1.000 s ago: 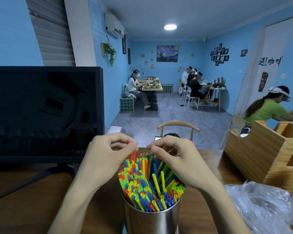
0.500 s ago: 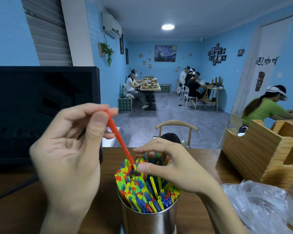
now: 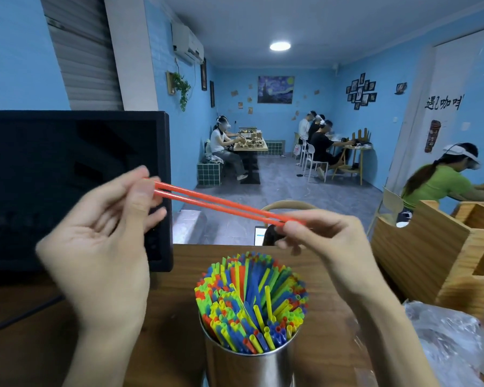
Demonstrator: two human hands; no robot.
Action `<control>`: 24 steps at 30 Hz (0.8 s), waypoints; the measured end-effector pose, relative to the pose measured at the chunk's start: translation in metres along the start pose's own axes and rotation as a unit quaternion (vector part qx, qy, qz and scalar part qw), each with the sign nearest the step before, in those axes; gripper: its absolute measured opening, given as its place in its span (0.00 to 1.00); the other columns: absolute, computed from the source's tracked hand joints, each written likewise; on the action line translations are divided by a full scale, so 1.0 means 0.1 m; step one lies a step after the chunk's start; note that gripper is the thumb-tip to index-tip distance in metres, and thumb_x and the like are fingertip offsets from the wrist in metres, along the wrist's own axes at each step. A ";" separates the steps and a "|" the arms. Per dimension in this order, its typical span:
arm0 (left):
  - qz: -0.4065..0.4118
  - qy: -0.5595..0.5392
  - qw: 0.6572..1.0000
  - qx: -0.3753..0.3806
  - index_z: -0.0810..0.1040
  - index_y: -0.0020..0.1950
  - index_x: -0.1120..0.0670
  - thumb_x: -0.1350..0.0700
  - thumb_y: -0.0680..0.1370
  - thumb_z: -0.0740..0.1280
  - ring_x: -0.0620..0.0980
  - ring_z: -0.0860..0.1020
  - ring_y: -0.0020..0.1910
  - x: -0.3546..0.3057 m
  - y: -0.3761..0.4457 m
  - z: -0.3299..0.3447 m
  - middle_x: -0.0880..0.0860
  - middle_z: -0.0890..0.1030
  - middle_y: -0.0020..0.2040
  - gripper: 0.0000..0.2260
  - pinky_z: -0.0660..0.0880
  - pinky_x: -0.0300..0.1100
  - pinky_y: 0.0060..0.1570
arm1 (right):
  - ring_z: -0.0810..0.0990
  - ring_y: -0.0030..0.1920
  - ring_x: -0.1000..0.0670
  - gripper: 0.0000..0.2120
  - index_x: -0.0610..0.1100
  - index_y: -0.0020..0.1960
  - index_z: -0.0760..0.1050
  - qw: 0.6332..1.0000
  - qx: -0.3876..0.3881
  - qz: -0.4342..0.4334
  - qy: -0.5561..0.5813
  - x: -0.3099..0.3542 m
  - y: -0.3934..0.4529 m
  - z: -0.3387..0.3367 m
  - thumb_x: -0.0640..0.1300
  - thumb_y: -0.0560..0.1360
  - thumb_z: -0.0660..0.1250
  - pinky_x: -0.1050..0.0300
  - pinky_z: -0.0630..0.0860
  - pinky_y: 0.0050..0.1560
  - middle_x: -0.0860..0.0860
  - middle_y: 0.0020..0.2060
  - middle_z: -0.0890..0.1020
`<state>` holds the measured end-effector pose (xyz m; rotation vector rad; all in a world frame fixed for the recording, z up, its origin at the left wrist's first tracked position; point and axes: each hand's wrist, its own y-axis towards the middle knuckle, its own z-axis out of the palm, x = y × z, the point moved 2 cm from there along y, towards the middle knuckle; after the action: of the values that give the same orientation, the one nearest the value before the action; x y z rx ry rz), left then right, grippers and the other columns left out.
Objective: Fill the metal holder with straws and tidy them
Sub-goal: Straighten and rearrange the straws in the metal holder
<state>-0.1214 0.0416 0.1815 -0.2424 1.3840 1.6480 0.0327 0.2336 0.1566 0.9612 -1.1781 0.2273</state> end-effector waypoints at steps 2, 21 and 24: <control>-0.058 0.003 0.998 -0.018 0.86 0.51 0.50 0.56 0.76 0.73 0.49 0.86 0.45 0.12 0.02 -0.01 0.49 0.88 0.44 0.05 0.83 0.38 0.45 | 0.86 0.35 0.47 0.09 0.40 0.43 0.87 0.994 -0.062 0.025 0.085 0.02 0.02 -0.09 0.41 0.63 0.77 0.62 0.80 0.36 0.39 0.38 0.86; -0.144 0.246 0.873 0.397 0.86 0.40 0.43 0.50 0.70 0.79 0.44 0.84 0.39 0.19 -0.29 0.34 0.42 0.86 0.38 0.03 0.82 0.46 0.44 | 0.86 0.37 0.48 0.10 0.42 0.55 0.83 0.997 -0.029 -0.044 -0.054 0.09 -0.04 0.15 0.38 0.74 0.73 0.59 0.81 0.40 0.42 0.40 0.86; -0.110 0.241 0.892 0.366 0.85 0.43 0.39 0.48 0.72 0.76 0.41 0.81 0.36 0.26 -0.27 0.30 0.40 0.84 0.37 0.04 0.78 0.39 0.38 | 0.85 0.37 0.45 0.24 0.54 0.66 0.76 0.985 0.054 -0.015 -0.165 -0.04 -0.04 0.20 0.37 0.75 0.76 0.50 0.83 0.41 0.49 0.43 0.83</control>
<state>-0.1032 0.0787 0.1570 -0.3553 2.1626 0.8062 0.0201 0.2180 0.1521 1.1402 -1.4647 0.1099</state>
